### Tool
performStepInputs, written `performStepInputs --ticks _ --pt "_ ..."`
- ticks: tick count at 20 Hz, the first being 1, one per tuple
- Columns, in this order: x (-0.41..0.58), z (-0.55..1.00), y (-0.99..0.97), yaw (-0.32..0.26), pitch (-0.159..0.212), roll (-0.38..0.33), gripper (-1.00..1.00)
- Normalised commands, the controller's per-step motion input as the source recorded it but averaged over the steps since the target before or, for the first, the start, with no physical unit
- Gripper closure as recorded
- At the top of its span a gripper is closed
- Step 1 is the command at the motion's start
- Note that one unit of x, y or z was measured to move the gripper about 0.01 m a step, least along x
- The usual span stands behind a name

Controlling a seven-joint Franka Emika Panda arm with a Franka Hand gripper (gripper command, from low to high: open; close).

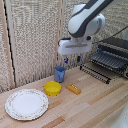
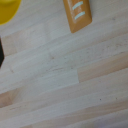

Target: Kindly employ your clamp to softly take hold of the bread. Delicately rest it on the oven pan, verifying that it is even on the surface. Using your clamp and attentiveness, smoothly glide the pan into the oven and along the appropriate brackets, securing it in position.

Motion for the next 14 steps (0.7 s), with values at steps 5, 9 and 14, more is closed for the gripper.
performStepInputs --ticks 5,9,14 --pt "0.076 -0.55 0.03 0.244 0.012 -0.116 -1.00" --pt "0.078 -0.50 0.07 0.241 0.082 -0.148 -1.00" --pt "0.003 -0.47 0.01 0.188 0.163 -0.169 -1.00"
